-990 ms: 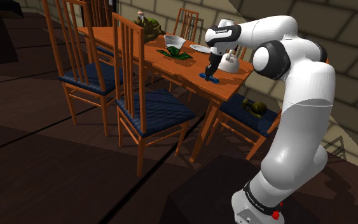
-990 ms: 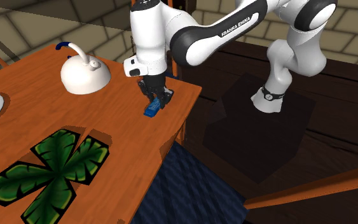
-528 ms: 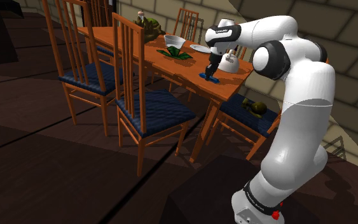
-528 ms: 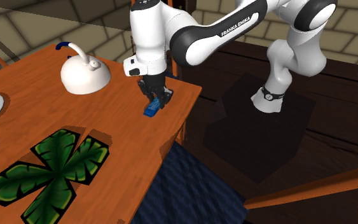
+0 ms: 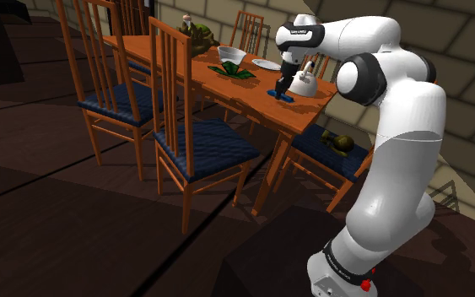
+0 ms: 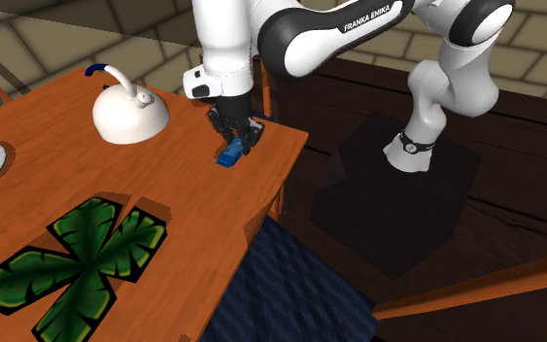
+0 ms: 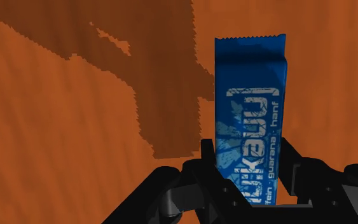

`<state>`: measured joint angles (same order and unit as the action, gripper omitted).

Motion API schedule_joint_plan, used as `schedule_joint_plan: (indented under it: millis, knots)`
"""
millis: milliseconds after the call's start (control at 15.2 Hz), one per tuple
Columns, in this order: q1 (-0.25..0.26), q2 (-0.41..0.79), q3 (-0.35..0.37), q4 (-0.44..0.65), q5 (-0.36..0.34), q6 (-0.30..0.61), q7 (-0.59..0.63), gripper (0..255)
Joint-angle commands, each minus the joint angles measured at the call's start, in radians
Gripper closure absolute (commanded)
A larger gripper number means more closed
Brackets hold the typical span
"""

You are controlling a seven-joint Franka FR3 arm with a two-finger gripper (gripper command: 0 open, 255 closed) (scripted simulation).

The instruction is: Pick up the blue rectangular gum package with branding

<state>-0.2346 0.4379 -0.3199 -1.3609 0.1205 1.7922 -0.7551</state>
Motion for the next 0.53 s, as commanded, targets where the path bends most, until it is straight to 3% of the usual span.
schedule_joint_plan:
  millis: [0,462]
  knots:
    - [-0.002,0.003,0.000,0.029,0.000,-0.026,0.002,255]
    - [-0.009,0.010,-0.001,0.109,0.001,-0.099,0.003,255]
